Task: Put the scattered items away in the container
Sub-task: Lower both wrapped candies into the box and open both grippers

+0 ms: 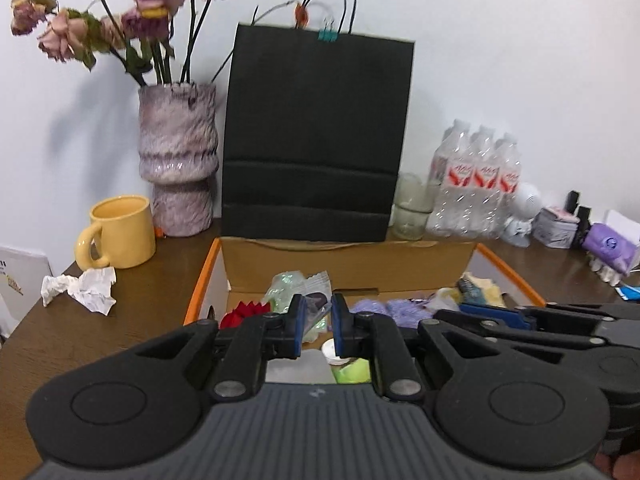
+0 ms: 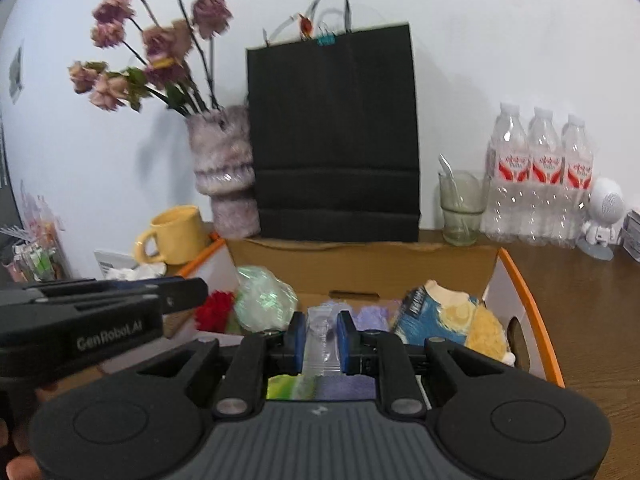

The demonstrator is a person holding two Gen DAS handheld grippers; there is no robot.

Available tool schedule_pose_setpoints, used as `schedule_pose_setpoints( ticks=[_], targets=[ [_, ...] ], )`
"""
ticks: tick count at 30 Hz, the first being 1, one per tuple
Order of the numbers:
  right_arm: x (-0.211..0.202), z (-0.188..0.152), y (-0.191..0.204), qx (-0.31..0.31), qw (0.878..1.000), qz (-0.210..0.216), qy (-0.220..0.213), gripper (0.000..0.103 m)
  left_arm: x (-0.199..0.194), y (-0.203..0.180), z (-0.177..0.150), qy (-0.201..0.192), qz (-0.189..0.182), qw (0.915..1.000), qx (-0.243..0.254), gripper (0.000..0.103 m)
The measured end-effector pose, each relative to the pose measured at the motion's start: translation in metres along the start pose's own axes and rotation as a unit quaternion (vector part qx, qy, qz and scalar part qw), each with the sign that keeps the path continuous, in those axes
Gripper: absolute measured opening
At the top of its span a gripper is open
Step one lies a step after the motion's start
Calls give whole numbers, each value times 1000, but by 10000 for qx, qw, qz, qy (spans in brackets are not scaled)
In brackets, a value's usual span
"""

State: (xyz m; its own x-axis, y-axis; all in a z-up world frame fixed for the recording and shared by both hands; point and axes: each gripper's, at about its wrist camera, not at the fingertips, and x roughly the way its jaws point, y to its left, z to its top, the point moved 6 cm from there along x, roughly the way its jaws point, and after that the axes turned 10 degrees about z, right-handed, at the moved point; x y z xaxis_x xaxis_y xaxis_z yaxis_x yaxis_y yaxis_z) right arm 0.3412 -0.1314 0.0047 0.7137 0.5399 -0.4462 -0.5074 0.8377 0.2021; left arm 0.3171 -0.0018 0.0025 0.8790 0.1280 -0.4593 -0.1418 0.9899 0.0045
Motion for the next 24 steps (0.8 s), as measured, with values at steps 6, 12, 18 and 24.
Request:
schedule_pose_setpoints(
  ticks=[6, 12, 18, 24],
  targets=[
    [10, -8, -10, -3, 9998, -113, 177, 16, 20, 0, -11, 238, 126, 9996, 124, 14],
    [12, -9, -12, -15, 9994, -135, 306, 34, 25, 0, -18, 343, 183, 9990, 198, 16],
    [1, -3, -13, 1, 9995, -51, 311, 72, 10, 6, -8, -63, 483, 9984, 295, 73],
    [-10, 5, -21, 86, 9993, -266, 234, 101, 4, 15, 0, -122, 843, 9963, 120, 103]
  ],
)
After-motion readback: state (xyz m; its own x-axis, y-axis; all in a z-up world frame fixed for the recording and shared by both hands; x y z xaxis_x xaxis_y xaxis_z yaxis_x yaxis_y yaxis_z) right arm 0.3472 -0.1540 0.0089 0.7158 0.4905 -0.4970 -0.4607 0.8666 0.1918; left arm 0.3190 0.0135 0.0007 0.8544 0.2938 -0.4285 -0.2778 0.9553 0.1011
